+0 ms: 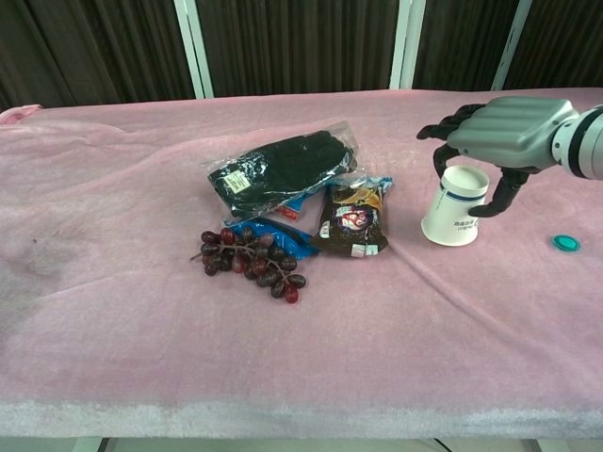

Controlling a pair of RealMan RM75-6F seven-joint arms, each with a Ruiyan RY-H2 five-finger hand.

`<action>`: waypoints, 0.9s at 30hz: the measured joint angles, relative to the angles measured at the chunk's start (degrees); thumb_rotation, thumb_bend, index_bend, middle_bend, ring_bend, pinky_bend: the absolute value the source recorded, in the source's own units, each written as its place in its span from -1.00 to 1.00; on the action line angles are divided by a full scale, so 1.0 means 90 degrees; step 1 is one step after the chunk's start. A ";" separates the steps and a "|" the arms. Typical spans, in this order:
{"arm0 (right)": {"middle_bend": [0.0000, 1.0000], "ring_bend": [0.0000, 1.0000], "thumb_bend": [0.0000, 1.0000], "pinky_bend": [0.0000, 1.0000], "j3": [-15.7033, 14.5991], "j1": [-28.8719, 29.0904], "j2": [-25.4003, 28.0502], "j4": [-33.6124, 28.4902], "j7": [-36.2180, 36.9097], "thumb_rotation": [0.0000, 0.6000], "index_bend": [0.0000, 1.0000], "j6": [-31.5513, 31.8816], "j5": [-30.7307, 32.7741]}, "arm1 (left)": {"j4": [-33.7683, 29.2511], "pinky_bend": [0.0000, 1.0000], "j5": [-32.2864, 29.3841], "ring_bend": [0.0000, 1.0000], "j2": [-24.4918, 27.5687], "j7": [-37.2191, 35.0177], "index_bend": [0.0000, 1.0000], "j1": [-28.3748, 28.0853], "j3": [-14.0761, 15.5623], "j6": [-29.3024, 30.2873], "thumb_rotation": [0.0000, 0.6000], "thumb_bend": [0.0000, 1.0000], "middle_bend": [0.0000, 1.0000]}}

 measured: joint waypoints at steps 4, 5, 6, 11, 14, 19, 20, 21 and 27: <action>-1.00 -1.00 -0.12 -1.00 -0.0120 -0.0172 0.0557 -0.0509 0.0167 1.00 0.22 0.0232 -0.0450 | -0.0011 -0.90 -0.0012 -1.00 -0.0003 0.0019 -1.00 0.0007 -0.0006 0.0005 1.00 -0.20 -1.00; -1.00 -1.00 -0.12 -1.00 -0.0168 -0.0228 0.0712 -0.0626 0.0204 1.00 0.22 0.0297 -0.0580 | -0.0014 -0.90 -0.0011 -1.00 -0.0004 0.0029 -1.00 0.0008 -0.0005 0.0005 1.00 -0.20 -1.00; -1.00 -1.00 -0.12 -1.00 -0.0244 -0.0313 0.0921 -0.0762 0.0259 1.00 0.22 0.0384 -0.0768 | -0.0015 -0.90 -0.0010 -1.00 -0.0005 0.0042 -1.00 0.0009 -0.0003 0.0005 1.00 -0.20 -1.00; -0.98 -1.00 -0.12 -1.00 -0.0628 -0.0773 0.1552 -0.0986 0.0628 1.00 0.22 0.0705 -0.1470 | -0.0042 -0.90 0.0019 -1.00 -0.0018 0.0111 -1.00 0.0010 0.0018 -0.0013 1.00 -0.20 -1.00; -0.97 -1.00 -0.12 -1.00 -0.0783 -0.1005 0.1641 -0.0855 0.0986 1.00 0.22 0.0790 -0.1696 | -0.0050 -0.90 0.0032 -1.00 -0.0020 0.0115 -1.00 0.0005 0.0024 -0.0019 1.00 -0.20 -1.00; -0.97 -1.00 -0.12 -1.00 -0.0868 -0.1240 0.1450 -0.0165 0.1704 1.00 0.22 0.0724 -0.1908 | -0.0070 -0.90 0.0054 -1.00 -0.0028 0.0142 -1.00 -0.0030 0.0035 -0.0085 1.00 -0.20 -1.00; -0.97 -1.00 -0.12 -1.00 -0.0870 -0.1273 0.1387 -0.0015 0.1817 1.00 0.22 0.0701 -0.1941 | -0.0073 -0.90 0.0062 -1.00 -0.0030 0.0153 -1.00 -0.0034 0.0040 -0.0091 1.00 -0.20 -1.00; -0.97 -1.00 -0.12 -1.00 -0.0869 -0.1313 0.1301 0.0181 0.1947 1.00 0.22 0.0668 -0.1984 | -0.0074 -0.90 0.0071 -1.00 -0.0033 0.0160 -1.00 -0.0037 0.0044 -0.0095 1.00 -0.20 -1.00; -0.97 -1.00 -0.12 -1.00 -0.0782 -0.1478 0.1015 0.0792 0.2307 1.00 0.21 0.0491 -0.2106 | -0.0072 -0.90 0.0021 -1.00 -0.0030 0.0135 -1.00 -0.0044 0.0021 -0.0105 1.00 -0.20 -1.00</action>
